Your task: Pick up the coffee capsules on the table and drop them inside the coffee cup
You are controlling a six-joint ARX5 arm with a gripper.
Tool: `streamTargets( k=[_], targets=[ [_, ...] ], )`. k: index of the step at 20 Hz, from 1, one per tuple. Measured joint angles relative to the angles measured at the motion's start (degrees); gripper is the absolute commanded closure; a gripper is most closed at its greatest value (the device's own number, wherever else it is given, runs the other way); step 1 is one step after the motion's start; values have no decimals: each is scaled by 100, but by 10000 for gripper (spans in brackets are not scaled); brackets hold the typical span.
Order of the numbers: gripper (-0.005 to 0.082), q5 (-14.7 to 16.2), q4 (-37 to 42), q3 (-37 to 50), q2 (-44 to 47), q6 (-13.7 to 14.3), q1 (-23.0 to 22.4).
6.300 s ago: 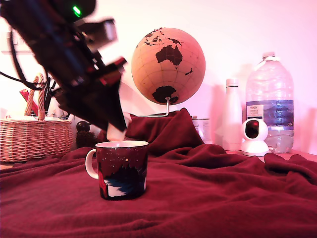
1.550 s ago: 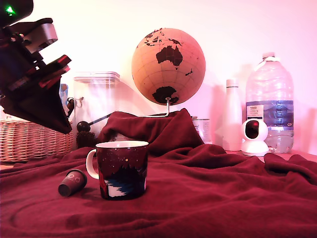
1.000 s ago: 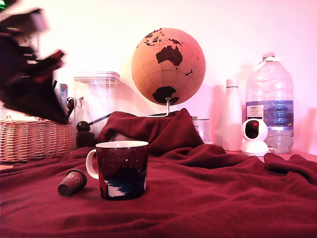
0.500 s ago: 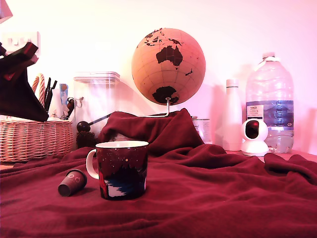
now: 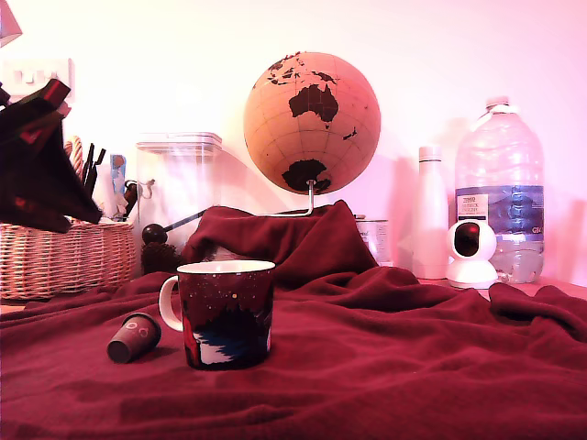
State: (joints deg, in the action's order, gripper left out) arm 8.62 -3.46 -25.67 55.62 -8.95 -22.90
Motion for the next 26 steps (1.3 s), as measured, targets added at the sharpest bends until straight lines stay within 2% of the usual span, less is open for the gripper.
streamTargets(
  k=[8, 11, 19, 22, 26],
  targets=[
    [112, -39, -267, 0, 0, -37, 0],
    [112, -236, -205, 2, 0, -39, 0],
    [112, -367, 1421, 619, 2, 15, 0],
    [112, -415, 1987, 737, 4, 153, 0],
    [112, -448, 2658, 772, 446, 184, 0]
  ],
)
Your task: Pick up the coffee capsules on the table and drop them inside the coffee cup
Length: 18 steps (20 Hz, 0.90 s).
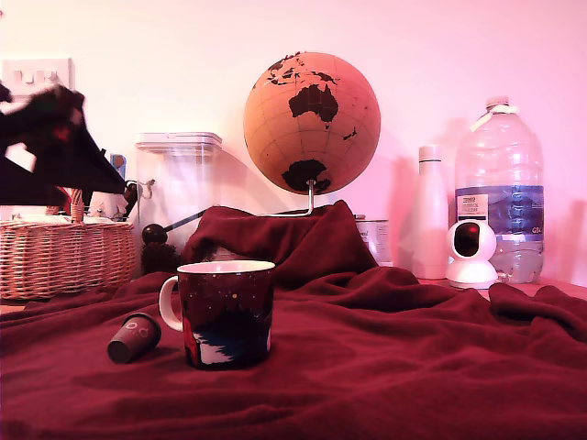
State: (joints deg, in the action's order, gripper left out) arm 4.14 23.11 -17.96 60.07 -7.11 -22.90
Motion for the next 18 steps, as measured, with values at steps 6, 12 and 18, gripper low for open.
streamTargets(
  k=[6, 12, 18],
  targets=[
    [112, -15, 916, 61, 1213, 70, -66],
    [112, -15, 1585, 68, 2216, 87, -72],
    [112, -15, 2107, 74, 2942, 87, -72]
  ],
)
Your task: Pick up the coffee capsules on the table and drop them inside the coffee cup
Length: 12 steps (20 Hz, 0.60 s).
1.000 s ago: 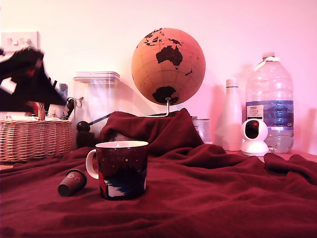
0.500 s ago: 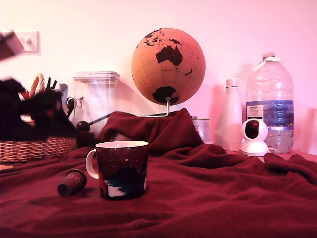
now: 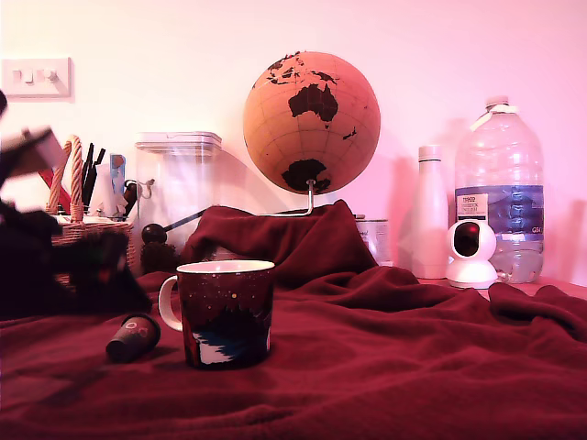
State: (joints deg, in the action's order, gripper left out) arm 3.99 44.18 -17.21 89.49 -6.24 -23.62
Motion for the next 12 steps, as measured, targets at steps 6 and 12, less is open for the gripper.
streamTargets(
  k=[6, 12],
  targets=[
    [112, 22, 125, -2, 586, 0, 0],
    [164, 61, 127, -356, 892, 37, 0]
  ],
)
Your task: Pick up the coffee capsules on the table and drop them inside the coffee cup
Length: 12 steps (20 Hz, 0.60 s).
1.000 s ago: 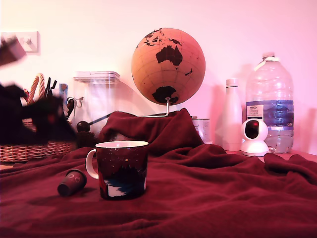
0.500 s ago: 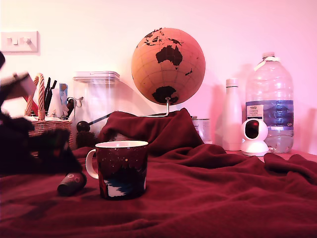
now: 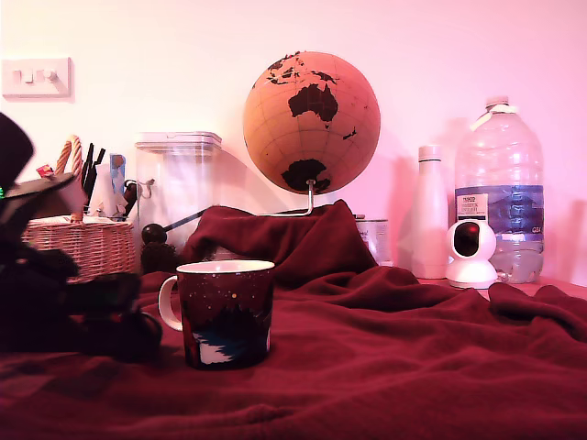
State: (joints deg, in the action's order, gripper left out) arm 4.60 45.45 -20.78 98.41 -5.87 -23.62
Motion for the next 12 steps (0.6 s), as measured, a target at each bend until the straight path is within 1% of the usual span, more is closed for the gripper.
streamTargets(
  k=[4, 5, 7, 10, 12],
  targets=[
    [339, -4, -9, 0, 0, 0, 2],
    [365, -4, -15, 0, 0, -2, 2],
    [383, -7, -39, 0, 0, -2, 2],
    [383, -7, -105, -11, -11, 0, 2],
    [383, -4, -393, -50, -138, 0, 0]
  ],
)
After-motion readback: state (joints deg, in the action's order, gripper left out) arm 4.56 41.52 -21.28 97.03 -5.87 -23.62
